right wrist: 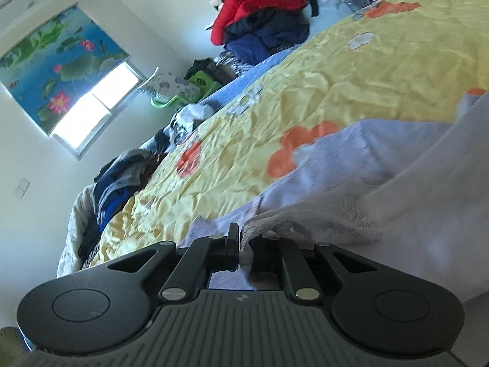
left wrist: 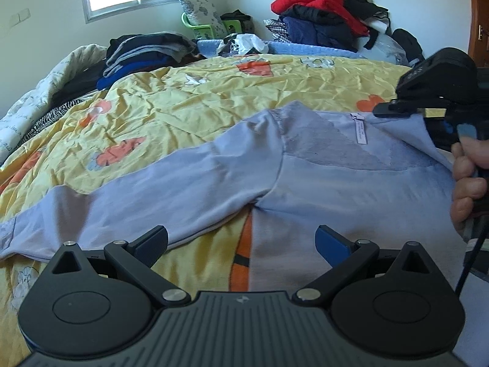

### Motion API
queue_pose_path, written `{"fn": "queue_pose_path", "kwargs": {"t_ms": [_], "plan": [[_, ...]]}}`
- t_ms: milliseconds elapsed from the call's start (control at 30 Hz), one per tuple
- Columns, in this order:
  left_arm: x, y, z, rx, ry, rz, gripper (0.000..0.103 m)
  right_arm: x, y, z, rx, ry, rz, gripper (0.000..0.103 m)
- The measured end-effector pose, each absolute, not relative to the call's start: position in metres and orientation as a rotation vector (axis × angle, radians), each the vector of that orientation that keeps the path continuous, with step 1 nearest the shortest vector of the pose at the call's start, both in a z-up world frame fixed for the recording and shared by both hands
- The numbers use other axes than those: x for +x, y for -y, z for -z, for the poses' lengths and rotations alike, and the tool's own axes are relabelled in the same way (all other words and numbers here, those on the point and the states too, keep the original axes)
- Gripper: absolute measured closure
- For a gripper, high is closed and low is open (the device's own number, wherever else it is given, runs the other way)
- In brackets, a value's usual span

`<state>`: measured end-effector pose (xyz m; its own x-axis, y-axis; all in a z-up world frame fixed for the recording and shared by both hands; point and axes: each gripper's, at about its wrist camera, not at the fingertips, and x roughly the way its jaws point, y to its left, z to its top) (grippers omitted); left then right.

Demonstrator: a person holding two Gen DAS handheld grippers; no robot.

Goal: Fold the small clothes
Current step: 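Carry the sleeve across the sweater body toward the other sleeve with the right gripper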

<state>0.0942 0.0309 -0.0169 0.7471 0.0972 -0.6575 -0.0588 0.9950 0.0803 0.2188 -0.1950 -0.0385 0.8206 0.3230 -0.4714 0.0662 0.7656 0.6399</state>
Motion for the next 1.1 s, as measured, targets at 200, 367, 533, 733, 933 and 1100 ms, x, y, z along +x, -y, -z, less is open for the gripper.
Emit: {"fn": "queue_pose_path", "kwargs": {"t_ms": [200,367,533,733,933,1100], "plan": [[0.092,-0.041,0.016,0.039,-0.724,-0.098,0.000,0.224,0.167,0.034,0.676,-0.612,-0.189,0.091],[0.091,-0.049,0.016,0.025,-0.727,-0.107,0.000,0.230,0.147,0.032,0.656,-0.623,-0.218,0.091],[0.087,-0.058,0.011,0.020,-0.715,-0.119,0.000,0.234,0.125,0.031,0.642,-0.639,-0.247,0.091],[0.086,-0.071,0.007,0.016,-0.706,-0.154,0.000,0.240,0.103,0.031,0.629,-0.647,-0.285,0.091],[0.085,-0.084,0.009,-0.015,-0.723,-0.166,0.000,0.252,0.086,0.035,0.613,-0.667,-0.280,0.091],[0.085,-0.088,0.012,-0.014,-0.729,-0.175,0.000,0.254,0.075,0.040,0.597,-0.685,-0.294,0.091]]}}
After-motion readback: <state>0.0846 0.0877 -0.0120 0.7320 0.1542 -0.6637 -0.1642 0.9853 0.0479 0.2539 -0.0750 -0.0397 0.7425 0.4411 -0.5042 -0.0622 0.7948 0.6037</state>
